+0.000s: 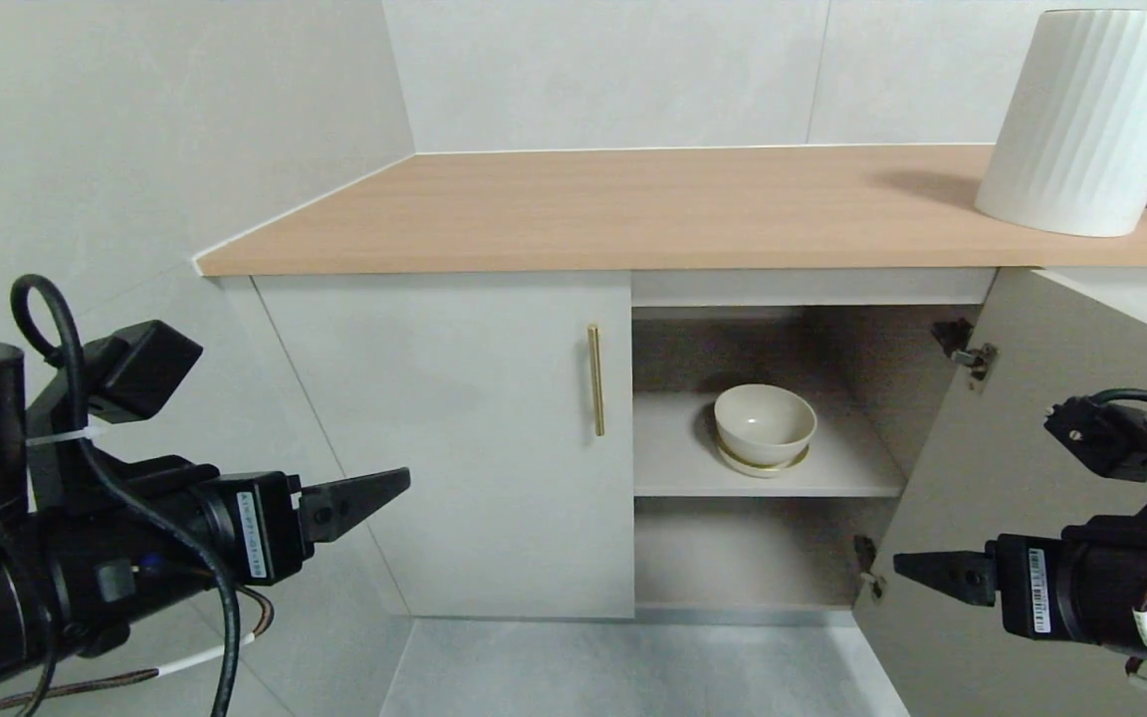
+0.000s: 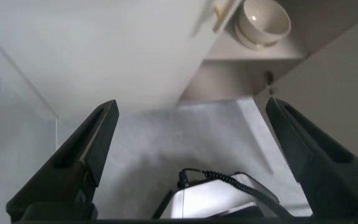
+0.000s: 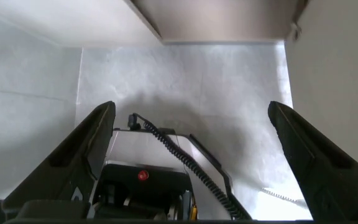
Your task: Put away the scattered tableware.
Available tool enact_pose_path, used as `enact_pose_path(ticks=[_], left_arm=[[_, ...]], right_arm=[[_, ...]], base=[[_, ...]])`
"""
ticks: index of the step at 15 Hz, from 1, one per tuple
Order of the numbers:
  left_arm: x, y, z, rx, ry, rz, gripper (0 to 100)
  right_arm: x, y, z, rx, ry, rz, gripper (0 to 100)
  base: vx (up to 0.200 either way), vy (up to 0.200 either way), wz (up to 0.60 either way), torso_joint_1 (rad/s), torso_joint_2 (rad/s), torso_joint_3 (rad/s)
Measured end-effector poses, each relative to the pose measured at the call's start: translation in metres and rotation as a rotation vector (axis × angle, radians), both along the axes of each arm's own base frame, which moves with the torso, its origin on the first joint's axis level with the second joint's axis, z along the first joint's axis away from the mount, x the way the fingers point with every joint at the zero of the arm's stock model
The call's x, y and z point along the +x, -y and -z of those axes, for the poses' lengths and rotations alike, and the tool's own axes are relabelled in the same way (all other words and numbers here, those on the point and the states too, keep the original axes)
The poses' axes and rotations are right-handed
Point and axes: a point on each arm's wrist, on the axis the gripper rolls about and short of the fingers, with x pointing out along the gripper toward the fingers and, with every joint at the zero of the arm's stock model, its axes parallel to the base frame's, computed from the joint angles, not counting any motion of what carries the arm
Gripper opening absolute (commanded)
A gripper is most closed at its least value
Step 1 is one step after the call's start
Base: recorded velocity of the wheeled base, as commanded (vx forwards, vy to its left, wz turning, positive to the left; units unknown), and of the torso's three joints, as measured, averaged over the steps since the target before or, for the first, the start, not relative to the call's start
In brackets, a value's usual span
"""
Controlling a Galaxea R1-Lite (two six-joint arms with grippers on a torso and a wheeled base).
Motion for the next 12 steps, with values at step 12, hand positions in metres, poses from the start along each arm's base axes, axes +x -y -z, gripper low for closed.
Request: enact_pose_path(ticks=[12], left_arm=[[0.0008,0.002,0.004,0.009,-0.016,0.009,100]], right_arm=[[-0.0006,-0.0018,0.0022,-0.006,-0.009,-0.01,100]], base=[[-0.183,0.0,0.0,0.002,0.0,0.003]])
